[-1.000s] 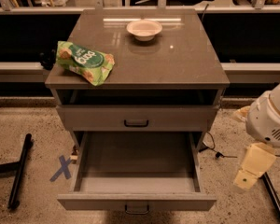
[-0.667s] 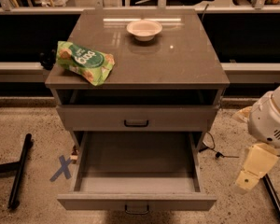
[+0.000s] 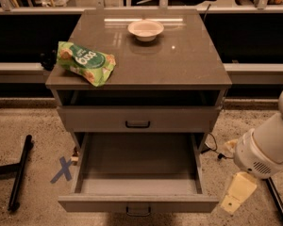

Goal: Close middle drawer

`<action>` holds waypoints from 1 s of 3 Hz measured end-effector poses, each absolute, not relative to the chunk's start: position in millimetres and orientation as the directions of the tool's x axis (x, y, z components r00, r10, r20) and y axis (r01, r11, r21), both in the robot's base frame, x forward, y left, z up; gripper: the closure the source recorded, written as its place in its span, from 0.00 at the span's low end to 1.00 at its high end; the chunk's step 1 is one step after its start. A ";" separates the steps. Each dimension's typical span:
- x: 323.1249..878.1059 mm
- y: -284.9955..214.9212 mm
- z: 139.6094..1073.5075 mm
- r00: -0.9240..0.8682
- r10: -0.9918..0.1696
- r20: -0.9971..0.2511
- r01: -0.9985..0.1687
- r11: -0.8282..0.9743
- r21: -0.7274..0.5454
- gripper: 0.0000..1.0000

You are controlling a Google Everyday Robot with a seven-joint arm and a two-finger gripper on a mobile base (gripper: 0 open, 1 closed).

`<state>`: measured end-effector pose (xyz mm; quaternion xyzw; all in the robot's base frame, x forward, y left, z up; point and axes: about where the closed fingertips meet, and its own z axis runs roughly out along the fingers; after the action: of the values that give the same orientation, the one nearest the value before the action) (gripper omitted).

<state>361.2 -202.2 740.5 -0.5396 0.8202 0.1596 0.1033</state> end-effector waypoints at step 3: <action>342.7 -181.2 592.2 -0.498 -0.759 -0.420 -0.859 0.367 0.356 0.00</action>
Offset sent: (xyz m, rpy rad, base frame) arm -0.0245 0.0291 -0.2014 0.2560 0.2106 -0.0775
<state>342.7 -181.2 592.2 -0.4925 0.8215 0.2719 0.0923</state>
